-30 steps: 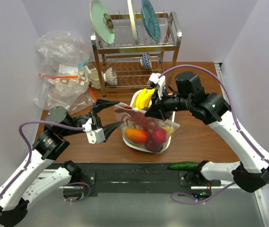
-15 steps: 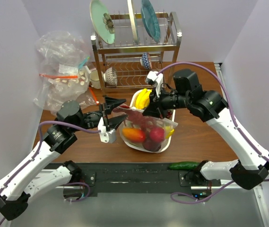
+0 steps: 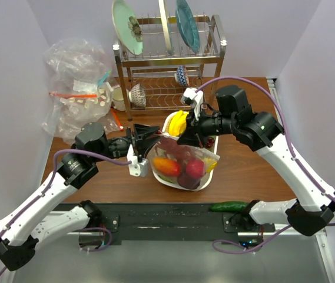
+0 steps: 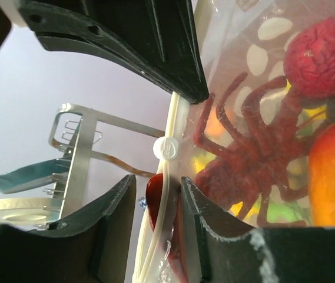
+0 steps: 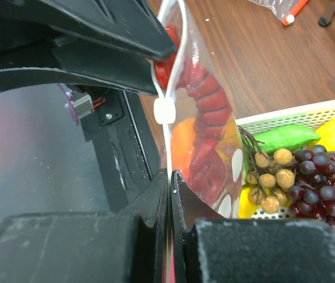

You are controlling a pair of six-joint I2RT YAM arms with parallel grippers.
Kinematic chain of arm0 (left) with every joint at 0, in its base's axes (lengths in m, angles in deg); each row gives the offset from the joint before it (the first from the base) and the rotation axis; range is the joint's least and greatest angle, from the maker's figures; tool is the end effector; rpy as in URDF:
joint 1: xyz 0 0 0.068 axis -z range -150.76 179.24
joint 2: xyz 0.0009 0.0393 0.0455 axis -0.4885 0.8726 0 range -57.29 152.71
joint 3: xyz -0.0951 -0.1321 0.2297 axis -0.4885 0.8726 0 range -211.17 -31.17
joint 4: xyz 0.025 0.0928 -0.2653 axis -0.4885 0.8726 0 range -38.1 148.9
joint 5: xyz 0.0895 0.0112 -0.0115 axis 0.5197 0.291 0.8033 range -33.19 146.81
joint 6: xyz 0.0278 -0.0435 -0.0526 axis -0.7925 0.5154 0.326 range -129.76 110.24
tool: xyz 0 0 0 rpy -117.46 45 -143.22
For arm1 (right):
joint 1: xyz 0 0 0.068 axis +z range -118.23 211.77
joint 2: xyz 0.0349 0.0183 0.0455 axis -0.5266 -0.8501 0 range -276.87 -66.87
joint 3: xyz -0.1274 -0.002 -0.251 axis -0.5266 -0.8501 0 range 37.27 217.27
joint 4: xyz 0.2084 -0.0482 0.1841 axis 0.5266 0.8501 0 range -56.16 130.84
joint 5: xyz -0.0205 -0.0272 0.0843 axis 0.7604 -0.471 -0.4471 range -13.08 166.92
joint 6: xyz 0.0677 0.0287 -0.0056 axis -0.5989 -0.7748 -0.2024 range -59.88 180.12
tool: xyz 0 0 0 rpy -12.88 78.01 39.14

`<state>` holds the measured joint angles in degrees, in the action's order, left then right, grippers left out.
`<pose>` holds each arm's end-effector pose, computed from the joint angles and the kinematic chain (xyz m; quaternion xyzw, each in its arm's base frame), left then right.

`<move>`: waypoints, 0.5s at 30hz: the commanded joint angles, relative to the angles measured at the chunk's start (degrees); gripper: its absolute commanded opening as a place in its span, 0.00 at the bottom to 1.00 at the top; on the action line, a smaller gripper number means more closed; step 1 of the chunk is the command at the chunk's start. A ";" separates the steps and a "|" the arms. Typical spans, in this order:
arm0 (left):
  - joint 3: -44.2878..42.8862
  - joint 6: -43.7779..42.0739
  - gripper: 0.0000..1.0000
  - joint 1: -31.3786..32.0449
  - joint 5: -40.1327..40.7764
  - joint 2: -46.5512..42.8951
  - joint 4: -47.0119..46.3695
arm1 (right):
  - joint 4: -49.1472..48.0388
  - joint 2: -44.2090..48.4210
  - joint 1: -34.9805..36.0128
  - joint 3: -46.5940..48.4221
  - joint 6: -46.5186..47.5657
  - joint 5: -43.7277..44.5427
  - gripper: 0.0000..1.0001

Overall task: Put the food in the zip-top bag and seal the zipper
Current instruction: Zip the zipper food storage bag at the center of the board.

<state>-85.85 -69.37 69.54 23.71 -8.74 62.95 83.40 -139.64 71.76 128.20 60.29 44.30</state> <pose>0.1486 -0.1703 0.3956 0.6646 0.3070 -0.0982 0.6741 0.1945 0.2065 0.4489 -0.4163 0.7389 0.3903 0.3583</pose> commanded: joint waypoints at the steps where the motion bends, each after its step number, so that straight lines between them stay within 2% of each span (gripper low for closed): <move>1: -2.54 -2.08 0.40 0.49 -1.00 1.02 1.52 | -3.77 0.18 -0.44 2.75 -2.18 -2.97 0.00; 5: -2.63 -2.52 0.38 0.58 -1.09 1.89 2.13 | -3.77 0.09 -0.61 2.93 -2.36 -3.85 0.00; 14: -6.84 -1.38 0.11 0.93 -0.47 5.40 8.19 | -4.74 -0.09 -1.67 2.40 -3.94 -4.99 0.00; 15: -7.81 -1.21 0.05 0.93 -0.99 5.76 9.42 | -4.91 -0.09 -1.84 2.32 -4.12 -5.43 0.00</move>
<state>-89.95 -70.58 69.95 23.60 -4.26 68.85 83.18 -139.99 70.32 128.23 58.23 42.77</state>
